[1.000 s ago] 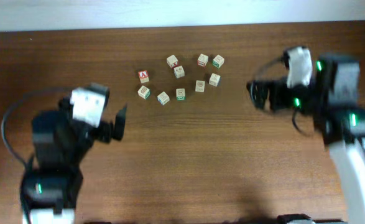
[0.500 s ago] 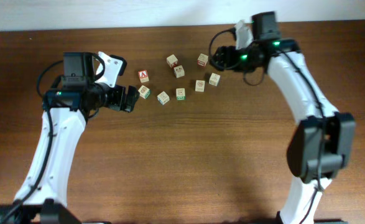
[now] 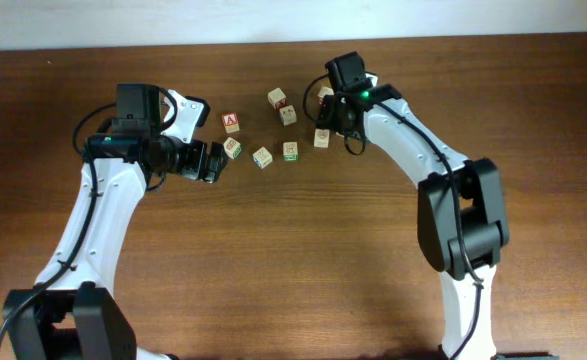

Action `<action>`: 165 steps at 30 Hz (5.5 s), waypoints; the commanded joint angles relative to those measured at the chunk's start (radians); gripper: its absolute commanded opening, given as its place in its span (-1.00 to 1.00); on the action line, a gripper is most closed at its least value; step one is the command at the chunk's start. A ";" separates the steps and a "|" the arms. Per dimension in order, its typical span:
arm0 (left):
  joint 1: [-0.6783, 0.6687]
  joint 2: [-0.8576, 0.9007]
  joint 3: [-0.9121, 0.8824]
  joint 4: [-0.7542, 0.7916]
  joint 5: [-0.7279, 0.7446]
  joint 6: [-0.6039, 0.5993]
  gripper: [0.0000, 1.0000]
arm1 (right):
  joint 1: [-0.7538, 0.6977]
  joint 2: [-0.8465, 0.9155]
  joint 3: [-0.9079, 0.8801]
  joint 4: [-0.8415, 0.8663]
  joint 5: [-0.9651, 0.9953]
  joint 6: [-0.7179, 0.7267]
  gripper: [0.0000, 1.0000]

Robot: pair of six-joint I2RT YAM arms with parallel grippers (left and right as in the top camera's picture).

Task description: Rotate 3 blocks

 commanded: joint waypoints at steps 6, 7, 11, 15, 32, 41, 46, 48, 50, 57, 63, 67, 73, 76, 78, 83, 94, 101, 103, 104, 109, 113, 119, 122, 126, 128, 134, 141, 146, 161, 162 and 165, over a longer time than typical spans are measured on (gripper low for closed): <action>0.007 0.005 0.016 0.002 0.014 0.015 0.98 | -0.003 0.071 0.010 0.040 0.024 0.012 0.26; 0.007 0.005 0.016 0.002 0.014 0.015 0.99 | -0.003 0.072 0.010 0.041 0.024 0.012 0.17; 0.007 0.005 0.016 0.002 0.014 0.015 0.98 | -0.003 0.072 0.010 0.041 0.024 0.011 -0.23; 0.007 0.005 0.016 0.002 0.014 0.015 0.98 | -0.003 0.064 0.016 0.036 0.000 -0.059 -0.41; 0.007 0.005 0.016 0.002 0.014 0.015 0.98 | 0.031 -0.182 0.204 -0.749 -0.358 -0.389 -0.59; 0.007 0.005 0.016 0.002 0.014 0.015 0.98 | 0.190 -0.182 -0.167 -0.452 -0.229 -0.236 -0.69; 0.007 0.005 0.016 0.002 0.014 0.015 0.98 | 0.220 -0.182 -0.304 -0.357 -0.217 -0.161 -0.50; 0.007 0.005 0.016 0.002 0.014 0.015 0.98 | 0.221 -0.182 -0.317 -0.359 -0.220 -0.155 -0.38; 0.007 0.005 0.016 0.002 0.014 0.015 0.98 | 0.221 -0.182 -0.317 -0.355 -0.220 -0.155 -0.21; 0.007 0.005 0.016 0.002 0.014 0.015 0.98 | 0.208 -0.183 -0.245 -0.383 -0.249 -0.211 0.15; 0.007 0.005 0.016 0.002 0.014 0.015 0.98 | 0.158 -0.183 0.071 -0.357 -0.247 -0.296 0.29; 0.007 0.005 0.016 0.002 0.014 0.015 0.98 | 0.162 -0.143 0.076 -0.200 -0.176 -0.282 0.28; 0.007 0.005 0.016 0.002 0.014 0.015 0.98 | 0.162 -0.005 0.076 -0.091 -0.170 -0.277 0.25; 0.007 0.005 0.016 0.002 0.014 0.015 0.98 | 0.162 0.051 0.076 -0.056 -0.170 -0.277 0.25; 0.007 0.005 0.016 0.002 0.014 0.015 0.98 | 0.162 0.071 0.076 -0.052 -0.171 -0.277 0.25; 0.007 0.005 0.016 0.002 0.014 0.015 0.98 | 0.175 0.095 0.075 -0.054 -0.186 -0.276 0.17; 0.007 0.005 0.016 0.002 0.014 0.015 0.98 | 0.181 0.078 0.074 -0.124 -0.140 -0.277 -0.32; 0.007 0.005 0.016 0.002 0.014 0.015 0.98 | 0.179 -0.140 0.074 -0.237 -0.148 -0.304 -0.33; 0.007 0.005 0.016 0.002 0.014 0.015 0.98 | 0.179 -0.227 0.074 -0.313 -0.148 -0.303 -0.32; 0.007 0.005 0.016 0.002 0.014 0.015 0.98 | 0.179 -0.262 0.074 -0.357 -0.148 -0.303 -0.31; 0.007 0.005 0.016 0.002 0.014 0.015 0.98 | 0.179 -0.292 0.059 -0.632 -0.069 -0.304 -0.22; 0.007 0.005 0.016 0.002 0.014 0.015 0.98 | 0.178 -0.274 -0.121 -0.598 -0.055 -0.333 -0.22; 0.007 0.005 0.016 0.002 0.014 0.015 0.98 | 0.160 -0.274 -0.291 -0.465 -0.097 -0.333 -0.22; 0.007 0.005 0.016 0.002 0.014 0.015 0.98 | 0.126 -0.277 -0.259 -0.457 -0.113 -0.333 -0.20; 0.007 0.005 0.016 0.002 0.014 0.015 0.98 | 0.049 -0.277 -0.182 -0.433 -0.117 -0.334 -0.07; 0.007 0.005 0.016 0.002 0.014 0.015 0.98 | 0.005 -0.276 -0.136 -0.357 -0.175 -0.378 0.10; 0.007 0.005 0.016 0.002 0.014 0.015 0.98 | -0.069 -0.184 0.267 -0.331 -0.233 -0.411 0.42; 0.007 0.005 0.016 0.002 0.014 0.015 0.98 | -0.069 0.091 0.357 -0.116 0.029 -0.166 0.45; 0.007 0.005 0.016 0.002 0.014 0.015 0.98 | -0.069 0.195 0.357 -0.028 0.074 0.002 0.50; 0.007 0.005 0.016 0.002 0.014 0.015 0.98 | -0.070 0.301 0.353 -0.026 0.100 -0.019 -0.48; 0.007 0.005 0.016 0.002 0.014 0.015 0.98 | -0.070 0.300 0.353 -0.026 0.094 -0.047 -0.55; 0.007 0.005 0.016 0.002 0.014 0.015 0.98 | -0.070 0.266 0.377 -0.063 0.071 -0.143 -0.58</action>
